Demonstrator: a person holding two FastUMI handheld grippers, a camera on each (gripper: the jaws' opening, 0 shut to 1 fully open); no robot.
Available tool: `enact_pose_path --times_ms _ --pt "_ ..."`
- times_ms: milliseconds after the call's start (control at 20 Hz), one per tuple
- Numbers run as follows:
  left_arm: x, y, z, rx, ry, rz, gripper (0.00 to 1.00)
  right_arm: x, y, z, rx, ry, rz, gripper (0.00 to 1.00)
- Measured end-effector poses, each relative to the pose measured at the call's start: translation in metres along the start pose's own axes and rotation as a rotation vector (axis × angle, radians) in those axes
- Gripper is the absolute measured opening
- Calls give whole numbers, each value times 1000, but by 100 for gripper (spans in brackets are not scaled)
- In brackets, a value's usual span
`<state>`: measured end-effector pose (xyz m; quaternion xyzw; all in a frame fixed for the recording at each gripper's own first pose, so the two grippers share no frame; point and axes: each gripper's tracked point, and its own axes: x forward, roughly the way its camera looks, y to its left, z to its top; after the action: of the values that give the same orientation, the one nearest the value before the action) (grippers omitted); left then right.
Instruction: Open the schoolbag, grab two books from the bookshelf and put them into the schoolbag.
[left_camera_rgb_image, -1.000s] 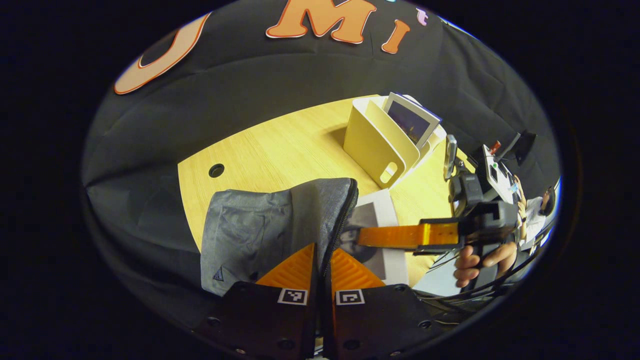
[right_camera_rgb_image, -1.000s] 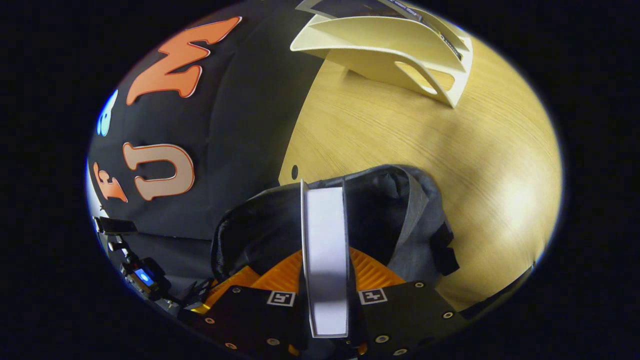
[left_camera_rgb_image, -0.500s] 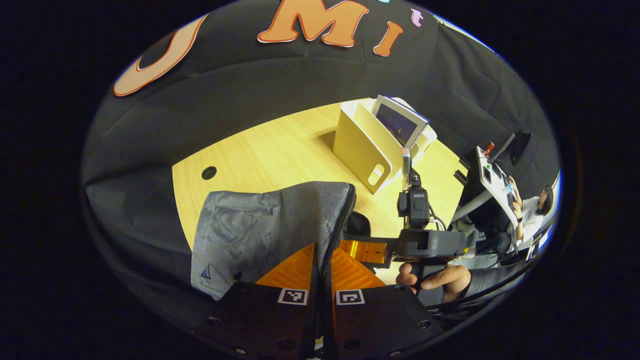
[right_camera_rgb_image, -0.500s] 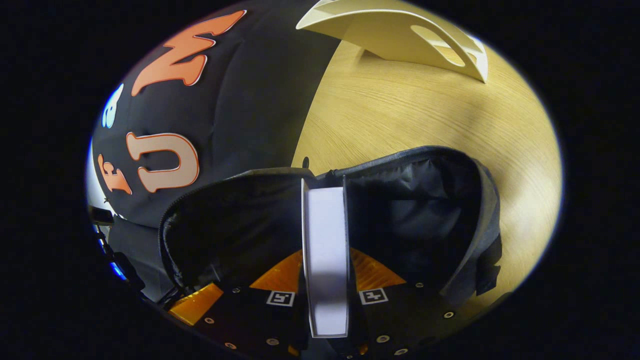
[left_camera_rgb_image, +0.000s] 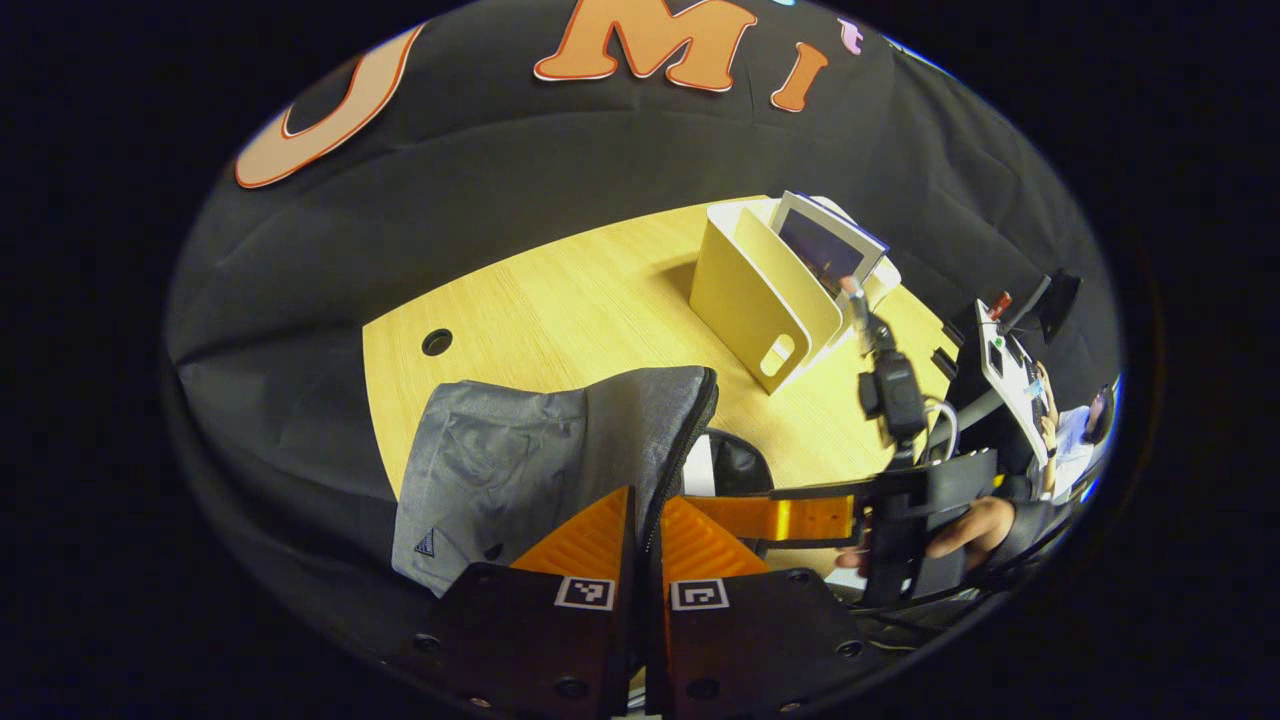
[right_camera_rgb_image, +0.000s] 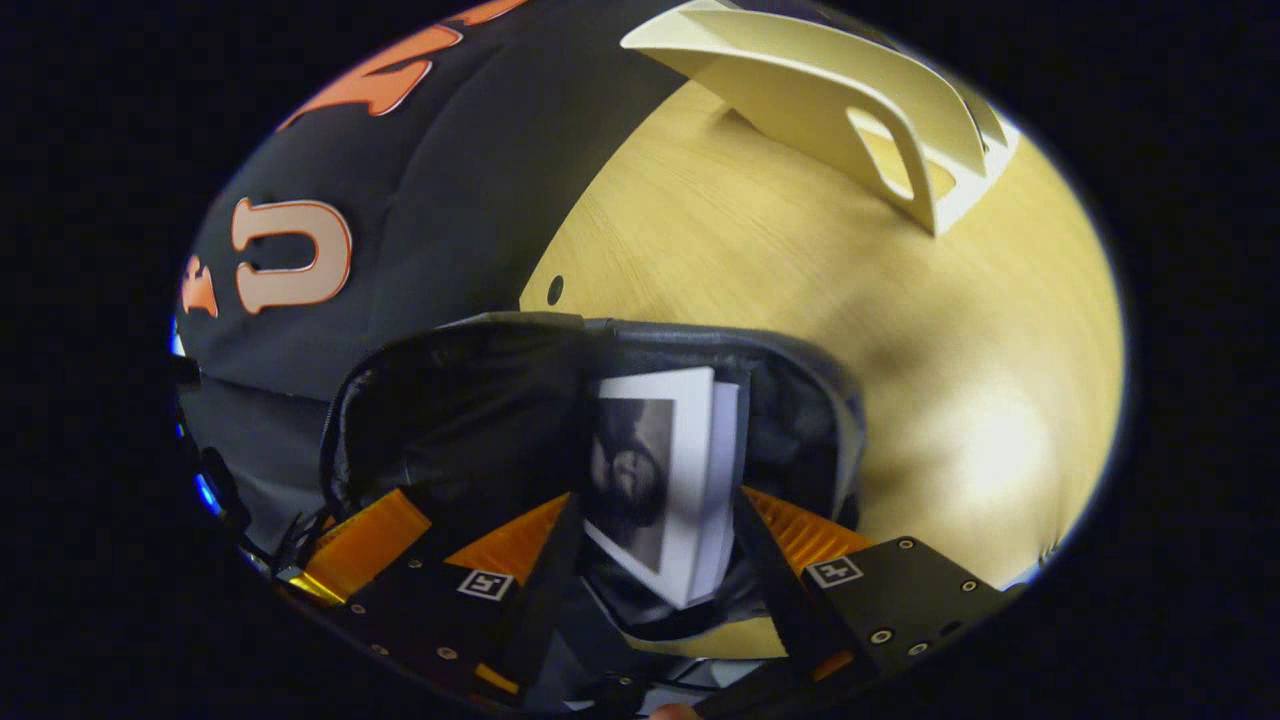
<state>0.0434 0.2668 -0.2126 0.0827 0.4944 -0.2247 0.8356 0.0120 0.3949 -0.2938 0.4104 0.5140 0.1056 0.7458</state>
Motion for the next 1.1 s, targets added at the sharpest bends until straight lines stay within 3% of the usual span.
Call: enact_pose_path --times_ms 450,750,1100 --pt "10 -3 -2 -30 32 58 6 -120 -69 86 -308 -10 -233 94" --pt "15 -10 -9 -39 51 101 6 -217 -88 192 -510 -100 -390 95" --pt "20 -14 -15 -93 68 135 6 -250 -69 269 -632 -58 -443 95"
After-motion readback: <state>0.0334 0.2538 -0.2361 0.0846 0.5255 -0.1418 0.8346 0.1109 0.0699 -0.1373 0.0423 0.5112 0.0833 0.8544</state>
